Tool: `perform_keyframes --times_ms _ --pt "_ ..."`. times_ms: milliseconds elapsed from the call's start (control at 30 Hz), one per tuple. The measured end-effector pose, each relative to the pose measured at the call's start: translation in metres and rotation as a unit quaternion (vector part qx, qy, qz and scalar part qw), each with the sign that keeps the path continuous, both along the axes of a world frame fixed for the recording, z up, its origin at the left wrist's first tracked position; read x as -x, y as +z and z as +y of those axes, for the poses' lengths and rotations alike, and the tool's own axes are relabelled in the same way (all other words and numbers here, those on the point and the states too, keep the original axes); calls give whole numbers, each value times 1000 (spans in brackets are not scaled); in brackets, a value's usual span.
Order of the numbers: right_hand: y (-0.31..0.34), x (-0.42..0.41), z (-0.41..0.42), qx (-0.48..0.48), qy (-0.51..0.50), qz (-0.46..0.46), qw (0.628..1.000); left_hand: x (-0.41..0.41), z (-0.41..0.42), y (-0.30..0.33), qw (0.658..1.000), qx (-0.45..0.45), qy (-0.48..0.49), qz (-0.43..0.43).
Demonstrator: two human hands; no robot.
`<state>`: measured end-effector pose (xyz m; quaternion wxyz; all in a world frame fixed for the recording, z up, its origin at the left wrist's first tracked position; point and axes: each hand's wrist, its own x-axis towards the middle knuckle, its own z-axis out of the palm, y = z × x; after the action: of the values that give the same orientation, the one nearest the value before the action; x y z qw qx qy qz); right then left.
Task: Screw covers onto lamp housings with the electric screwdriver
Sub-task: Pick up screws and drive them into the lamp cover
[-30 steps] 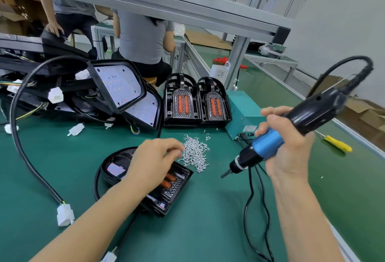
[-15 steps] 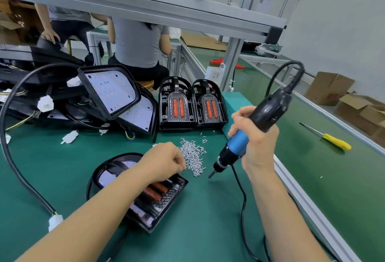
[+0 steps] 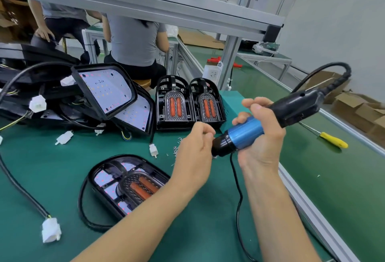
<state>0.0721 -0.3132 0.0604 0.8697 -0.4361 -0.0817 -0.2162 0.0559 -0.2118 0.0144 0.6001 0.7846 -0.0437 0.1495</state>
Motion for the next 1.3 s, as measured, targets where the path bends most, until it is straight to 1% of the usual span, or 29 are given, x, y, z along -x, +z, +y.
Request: perform_keyframes --times_ms 200,300,367,433,500,567,633,733,833,900,933,967,1000,1067,1100,1133,1200,1300 --pt "7 6 -1 -34 24 8 999 8 -13 9 996 32 29 -74" --pt "10 10 -2 -1 23 52 998 7 -16 10 996 58 22 -69" --pt "9 11 -3 -7 8 63 998 6 -17 9 997 47 -9 -63" --pt "7 11 -6 -11 -18 60 998 -1 -8 8 996 -27 -52 -60" --pt "3 10 -7 8 -38 62 997 -16 12 6 988 -142 -40 -42" --pt "-2 13 -7 16 -43 61 997 -32 38 1 964 -264 -11 18" --pt "-6 15 -9 14 -41 54 998 -45 57 -8 929 -359 -18 86" --pt "-9 14 -10 20 -36 50 998 -51 67 -23 896 -419 -34 147" --pt "-12 14 -9 21 -30 49 998 -54 73 -34 862 -479 -61 157" --pt "-12 14 -11 18 -34 43 998 -56 76 -37 851 -500 -70 145" --pt "-12 15 -12 16 -37 40 998 -56 77 -37 855 -496 -69 131" --pt "-11 16 -12 14 -39 35 999 -55 77 -35 870 -476 -62 111" --pt "-9 17 -13 9 -39 29 999 -53 78 -32 897 -428 -51 96" --pt "-4 20 -12 -7 -34 13 999 -45 83 -23 960 -260 -47 92" --pt "0 22 -11 -16 -29 5 999 -39 87 -18 980 -166 -57 92" --pt "4 24 -11 -27 -23 -4 999 -31 91 -14 990 -83 -70 89" --pt "12 30 -7 -52 -1 -22 998 -10 98 -11 992 39 -87 80" --pt "23 37 0 -81 26 -45 995 22 101 -9 983 143 -90 76"
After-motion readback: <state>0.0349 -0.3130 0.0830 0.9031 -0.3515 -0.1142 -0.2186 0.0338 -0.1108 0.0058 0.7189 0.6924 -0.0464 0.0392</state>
